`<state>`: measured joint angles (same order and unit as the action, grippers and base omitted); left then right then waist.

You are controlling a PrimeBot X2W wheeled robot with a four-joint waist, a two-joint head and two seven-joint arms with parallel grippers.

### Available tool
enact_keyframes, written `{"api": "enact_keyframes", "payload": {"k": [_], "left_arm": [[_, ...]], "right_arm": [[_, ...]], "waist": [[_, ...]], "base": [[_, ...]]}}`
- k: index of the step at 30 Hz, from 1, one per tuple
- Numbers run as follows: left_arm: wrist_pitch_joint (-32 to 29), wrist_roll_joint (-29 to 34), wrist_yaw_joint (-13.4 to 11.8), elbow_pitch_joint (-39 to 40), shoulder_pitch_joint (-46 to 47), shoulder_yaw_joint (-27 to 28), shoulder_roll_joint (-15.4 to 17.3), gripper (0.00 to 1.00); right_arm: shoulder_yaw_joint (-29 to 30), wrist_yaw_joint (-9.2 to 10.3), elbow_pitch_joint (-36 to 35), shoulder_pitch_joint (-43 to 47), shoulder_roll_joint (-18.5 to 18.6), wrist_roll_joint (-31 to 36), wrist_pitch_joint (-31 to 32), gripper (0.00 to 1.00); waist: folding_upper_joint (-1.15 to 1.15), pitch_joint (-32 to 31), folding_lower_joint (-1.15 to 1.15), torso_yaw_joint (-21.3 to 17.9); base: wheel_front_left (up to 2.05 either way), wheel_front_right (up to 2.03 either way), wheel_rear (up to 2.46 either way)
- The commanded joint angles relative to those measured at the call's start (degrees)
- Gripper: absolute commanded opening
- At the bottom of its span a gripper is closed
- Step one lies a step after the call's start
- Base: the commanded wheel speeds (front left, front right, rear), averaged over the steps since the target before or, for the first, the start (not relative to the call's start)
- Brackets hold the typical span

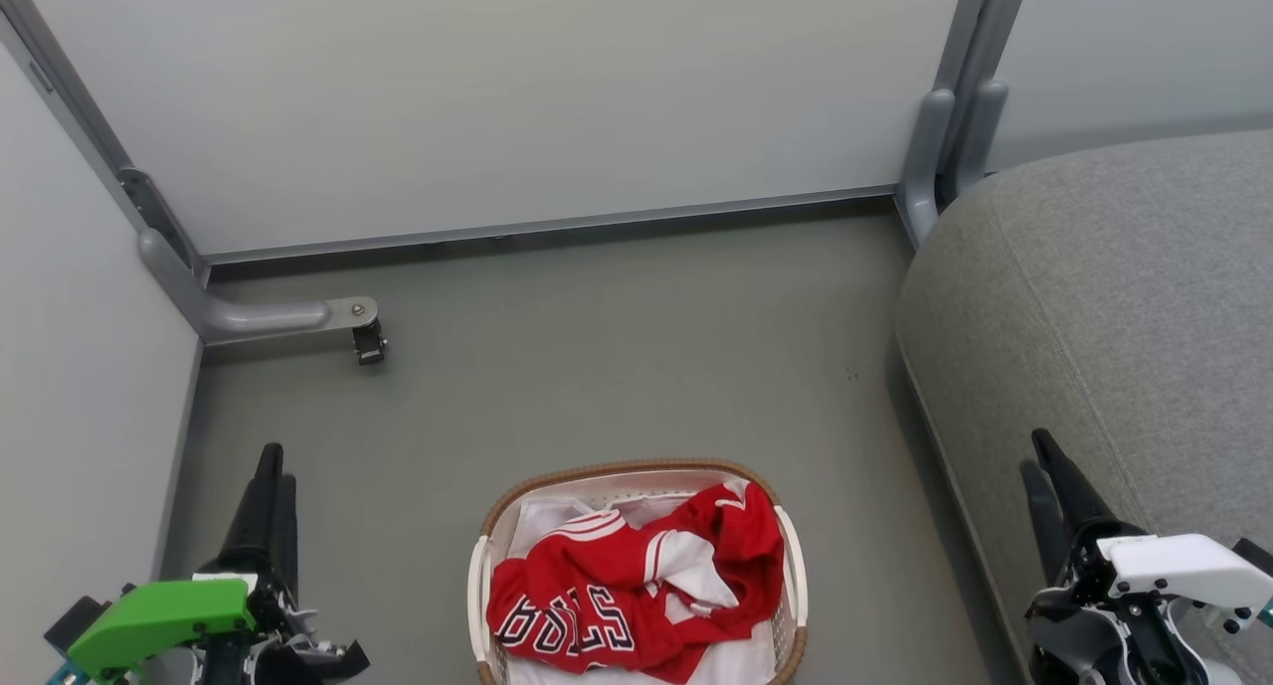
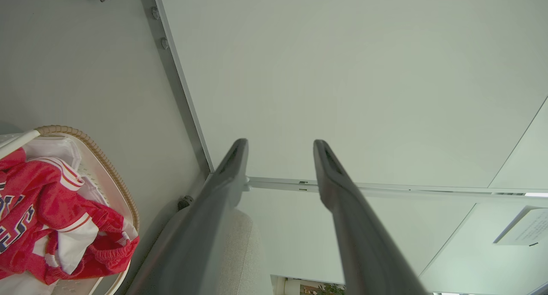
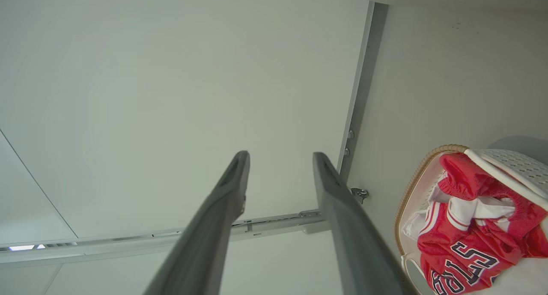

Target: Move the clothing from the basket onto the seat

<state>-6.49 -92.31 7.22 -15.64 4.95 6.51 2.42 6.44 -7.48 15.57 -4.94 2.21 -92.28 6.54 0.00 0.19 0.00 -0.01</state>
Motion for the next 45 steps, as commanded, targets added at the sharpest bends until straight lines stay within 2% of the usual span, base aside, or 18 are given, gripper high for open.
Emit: {"api": "enact_keyframes", "payload": {"k": [1, 6, 19, 32, 45], "left_arm": [[0.33, 0.15, 0.00, 0.19, 0.43, -0.06, 0.08, 1.00], [1.80, 3.36, 0.02, -0.43, 1.17, -0.79, 0.69, 1.00], [5.27, 21.91, -0.38, -1.12, 2.15, -2.93, 1.26, 1.00], [8.29, 36.48, -2.35, -2.61, 2.97, -6.35, 2.74, 1.00], [10.87, 47.75, -4.56, -4.37, 3.61, -10.89, 5.08, 1.00]], "right_arm": [[-0.04, -0.02, -0.43, -0.34, 0.22, 0.23, -0.17, 1.00], [-1.42, -0.02, -0.49, -0.81, 1.55, 2.83, -1.74, 1.00], [-3.15, -0.02, -0.44, -2.14, 3.75, 16.48, -5.29, 1.00], [-5.73, -0.02, -0.72, -2.55, 5.68, 29.08, -8.33, 1.00], [-8.80, -0.02, 0.51, -3.28, 7.44, 39.08, -10.89, 1.00]], "waist": [[0.00, 0.03, 0.00, 0.00], [0.00, 0.11, 0.00, 0.04], [0.00, 0.41, 0.00, 0.29], [0.00, 0.54, 0.00, 0.69], [0.00, 0.60, 0.00, 1.09]], "base": [[0.00, 0.00, 0.00], [0.00, 0.00, 0.00], [0.00, 0.00, 0.00], [0.00, 0.00, 0.00], [0.00, 0.00, 0.00]]}}
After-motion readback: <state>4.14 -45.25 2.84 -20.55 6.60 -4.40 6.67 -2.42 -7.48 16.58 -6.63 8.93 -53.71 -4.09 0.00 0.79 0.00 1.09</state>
